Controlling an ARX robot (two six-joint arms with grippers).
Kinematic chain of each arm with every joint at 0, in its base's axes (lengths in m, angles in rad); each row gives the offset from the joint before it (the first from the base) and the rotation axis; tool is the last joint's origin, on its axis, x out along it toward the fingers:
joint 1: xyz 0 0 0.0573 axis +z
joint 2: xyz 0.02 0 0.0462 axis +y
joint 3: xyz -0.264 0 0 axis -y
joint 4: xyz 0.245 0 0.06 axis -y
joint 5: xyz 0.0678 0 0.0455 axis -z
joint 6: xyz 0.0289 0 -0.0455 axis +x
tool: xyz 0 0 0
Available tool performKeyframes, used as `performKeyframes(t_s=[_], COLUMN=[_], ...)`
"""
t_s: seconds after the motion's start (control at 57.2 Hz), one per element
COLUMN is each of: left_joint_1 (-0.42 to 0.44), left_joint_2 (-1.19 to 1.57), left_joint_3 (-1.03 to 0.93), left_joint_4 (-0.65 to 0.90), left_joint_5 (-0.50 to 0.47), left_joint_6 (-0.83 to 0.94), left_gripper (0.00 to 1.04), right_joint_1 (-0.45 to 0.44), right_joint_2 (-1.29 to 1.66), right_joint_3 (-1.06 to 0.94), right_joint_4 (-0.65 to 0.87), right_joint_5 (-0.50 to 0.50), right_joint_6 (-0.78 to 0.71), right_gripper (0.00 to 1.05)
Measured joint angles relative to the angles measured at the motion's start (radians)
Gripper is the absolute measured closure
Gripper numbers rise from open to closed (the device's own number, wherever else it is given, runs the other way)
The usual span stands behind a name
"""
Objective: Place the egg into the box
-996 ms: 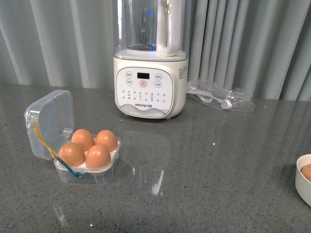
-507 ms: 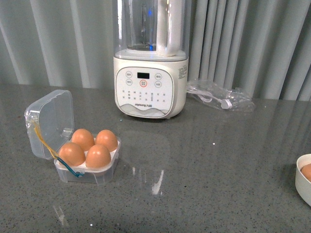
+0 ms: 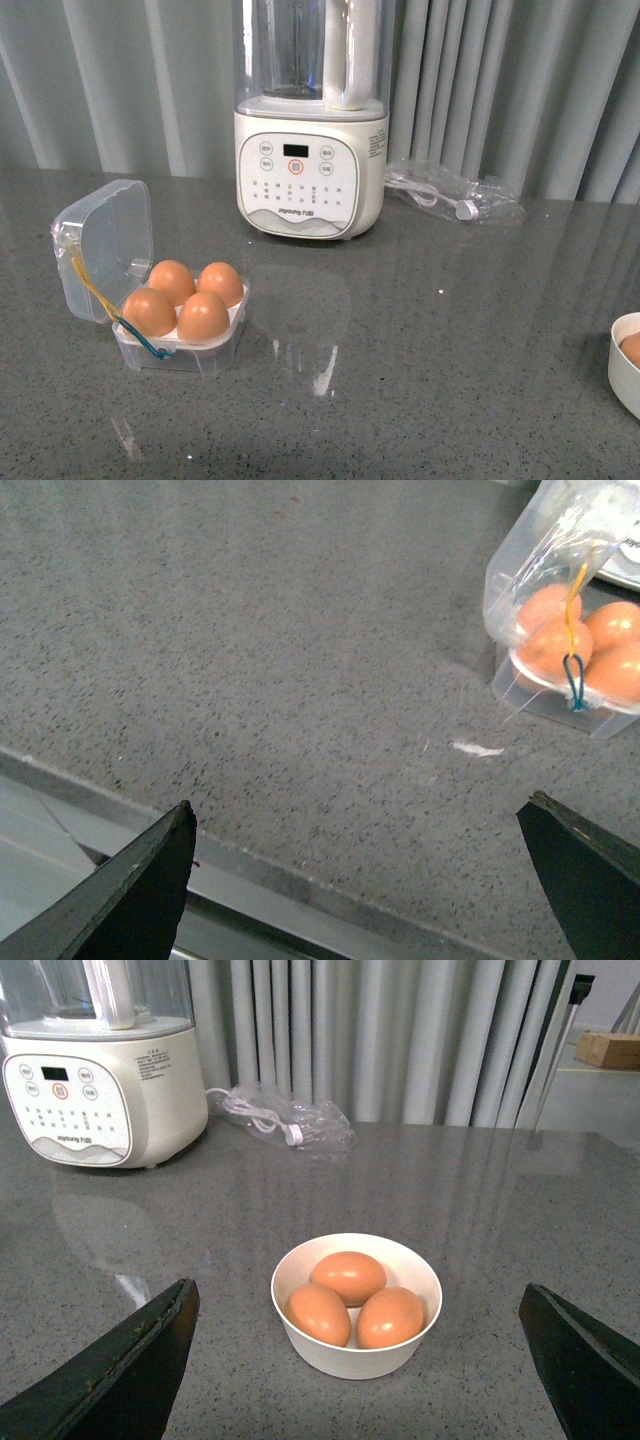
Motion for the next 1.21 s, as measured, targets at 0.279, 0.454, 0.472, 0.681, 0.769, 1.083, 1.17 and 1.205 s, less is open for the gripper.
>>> performKeyframes(t_s=[0.279,0.454,0.472,0.681,0.769,1.083,1.17,1.205], left_joint_1=[0.098,0.143,0.146,0.188,0.199,0.209,0.186,0.177], left_joint_2=[0.418,0.719,0.737,1.041,1.123,1.343,1.386,1.397], left_joint_3=[0.059,0.161,0.169,0.327,0.383,0.618,0.644,0.648], left_joint_4=[0.425,0.67,0.683,0.803,0.809,0.767,0.767,0.767], left_joint_5=[0.137,0.159,0.16,0.175,0.194,0.246,0.249,0.249], left_joint_6=[0.068,0.151,0.158,0.267,0.286,0.319,0.33,0.331], left_gripper=[0.07,0.07,0.07,0.07,0.07,0.07,0.07,0.07], right_joint_1=[0.0,0.0,0.0,0.0,0.0,0.0,0.0,0.0], right_joint_2=[0.0,0.0,0.0,0.0,0.0,0.0,0.0,0.0], right_joint_3=[0.0,0.0,0.0,0.0,0.0,0.0,0.0,0.0], right_joint_4=[0.0,0.0,0.0,0.0,0.0,0.0,0.0,0.0], right_joint_5=[0.0,0.0,0.0,0.0,0.0,0.0,0.0,0.0], right_joint_6=[0.0,0.0,0.0,0.0,0.0,0.0,0.0,0.0], right_gripper=[0.07,0.07,0.07,0.07,0.07,0.07,0.07,0.07])
